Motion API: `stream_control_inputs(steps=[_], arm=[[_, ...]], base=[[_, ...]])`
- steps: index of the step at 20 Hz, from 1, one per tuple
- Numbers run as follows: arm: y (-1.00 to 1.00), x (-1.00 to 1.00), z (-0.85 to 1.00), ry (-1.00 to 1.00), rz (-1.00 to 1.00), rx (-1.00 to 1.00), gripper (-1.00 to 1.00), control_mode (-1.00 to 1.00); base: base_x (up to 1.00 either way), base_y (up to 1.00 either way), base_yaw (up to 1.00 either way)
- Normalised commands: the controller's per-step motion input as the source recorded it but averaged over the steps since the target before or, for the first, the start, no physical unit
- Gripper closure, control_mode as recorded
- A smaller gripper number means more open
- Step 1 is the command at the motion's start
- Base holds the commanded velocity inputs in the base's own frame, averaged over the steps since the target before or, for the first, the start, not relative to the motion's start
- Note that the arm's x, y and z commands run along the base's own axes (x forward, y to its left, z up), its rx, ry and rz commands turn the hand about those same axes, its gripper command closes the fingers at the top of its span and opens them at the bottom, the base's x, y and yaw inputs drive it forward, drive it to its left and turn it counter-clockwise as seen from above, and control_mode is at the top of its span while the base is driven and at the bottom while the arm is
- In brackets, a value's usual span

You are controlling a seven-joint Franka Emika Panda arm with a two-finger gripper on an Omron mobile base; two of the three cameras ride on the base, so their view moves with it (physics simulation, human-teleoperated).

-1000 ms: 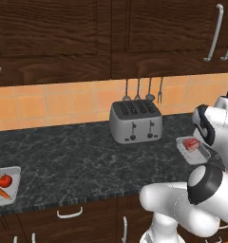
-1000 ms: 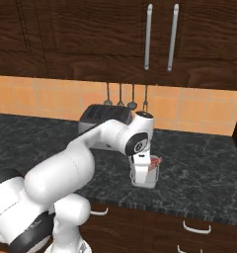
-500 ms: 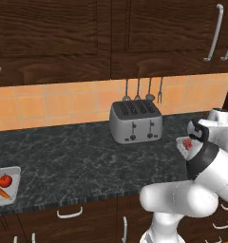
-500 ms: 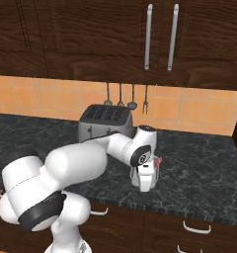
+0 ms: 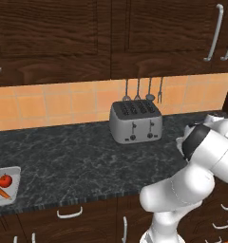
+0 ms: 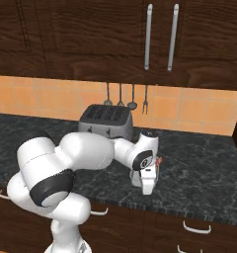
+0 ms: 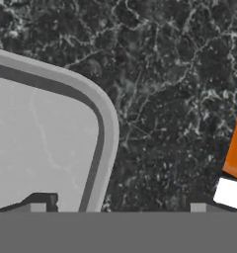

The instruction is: Take the meat container that has the steak and place it on the second highest rack of the freezer. Then take the vegetable container that has the tomato and carrot and place it on the highest rack of the freezer.

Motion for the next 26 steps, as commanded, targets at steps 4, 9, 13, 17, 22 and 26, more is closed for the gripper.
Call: stream_control_inputs(steps=[4,9,13,17,22,26], arm=[[0.0,0.0,0.0,0.0,0.0,0.0,1.0,-1.0],[0.0,0.0,0.0,0.0,0.0,0.0,1.0,-1.0],[0.09,-0.31,0.32,-0.12,0.0,0.0,1.0,-1.0],[0.48,-0.58,1.0,-0.46,-0.03,0.0,1.0,-1.0],[0.97,-0.55,1.0,-0.56,-0.07,-0.09,1.0,-1.0],[1.0,-0.39,1.0,-0.35,-0.08,-0.11,1.0,-1.0]], base=[[0.0,0.0,0.0],[0.0,0.0,0.0],[0.0,0.0,0.0],[0.0,0.0,0.0],[0.0,0.0,0.0],[0.0,0.0,0.0]])
